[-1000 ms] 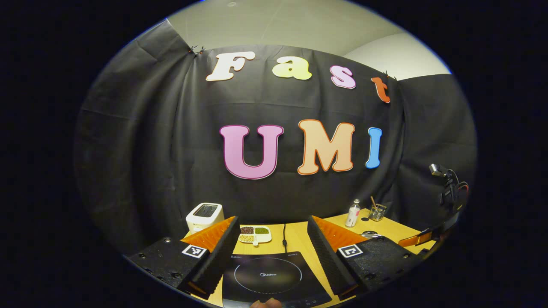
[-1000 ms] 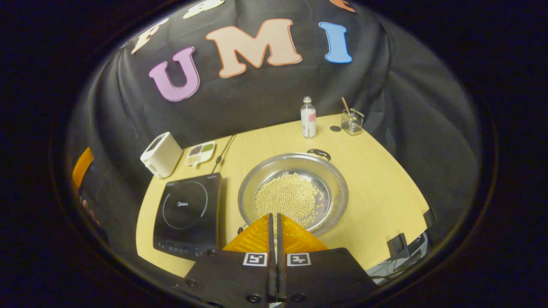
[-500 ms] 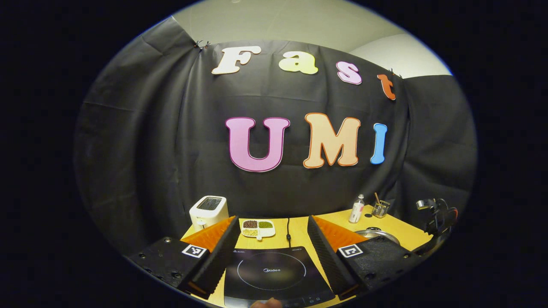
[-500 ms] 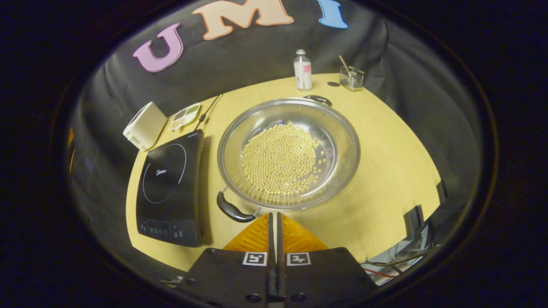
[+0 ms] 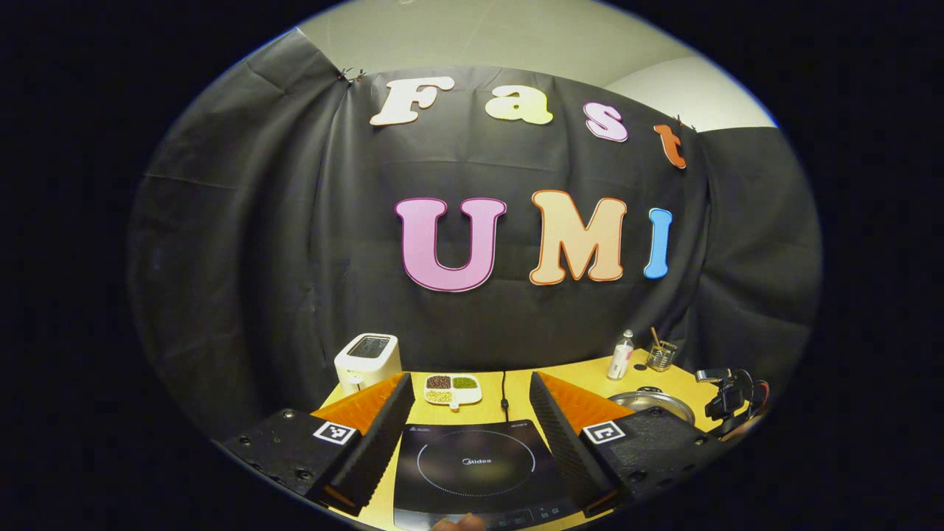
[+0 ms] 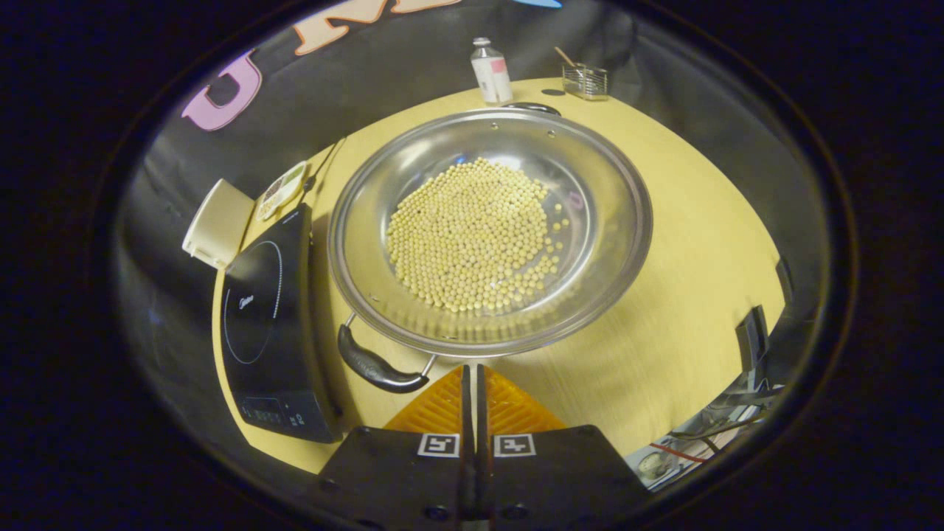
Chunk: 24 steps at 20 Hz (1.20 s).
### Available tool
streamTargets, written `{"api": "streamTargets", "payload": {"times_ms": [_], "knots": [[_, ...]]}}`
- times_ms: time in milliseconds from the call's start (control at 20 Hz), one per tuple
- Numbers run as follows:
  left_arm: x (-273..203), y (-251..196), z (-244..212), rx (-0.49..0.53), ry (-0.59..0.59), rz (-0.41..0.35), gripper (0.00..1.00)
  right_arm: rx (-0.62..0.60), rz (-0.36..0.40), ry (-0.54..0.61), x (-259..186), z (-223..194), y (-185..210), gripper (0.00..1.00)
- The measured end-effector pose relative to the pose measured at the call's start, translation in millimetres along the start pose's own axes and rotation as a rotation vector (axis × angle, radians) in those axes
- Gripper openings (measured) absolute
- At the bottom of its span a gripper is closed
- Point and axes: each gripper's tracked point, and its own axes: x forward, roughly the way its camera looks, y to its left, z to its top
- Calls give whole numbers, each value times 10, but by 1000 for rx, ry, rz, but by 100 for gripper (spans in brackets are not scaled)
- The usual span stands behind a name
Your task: First push the handle of the pot to place it horizontally, then grasp the pot with both hands and set it on the induction cooktop.
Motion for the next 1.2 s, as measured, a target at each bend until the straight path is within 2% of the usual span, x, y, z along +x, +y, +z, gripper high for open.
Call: {"api": "streamTargets", "payload": {"times_ms": [50,500,600,800,1050,1200], "knots": [[-3,16,-7,1,0,5,96,32,12,4,6,-1,59,3],[11,83,-47,-5,11,26,96,126,33,29,89,17,343,2],[19,75,-75,-9,16,27,96,194,39,37,114,26,445,0],[8,103,-111,-8,23,33,96,342,52,51,198,66,650,2],[6,203,-128,-2,28,56,96,521,39,76,341,119,832,2],[-12,245,-136,-1,31,65,96,587,16,91,413,123,859,2]]}}
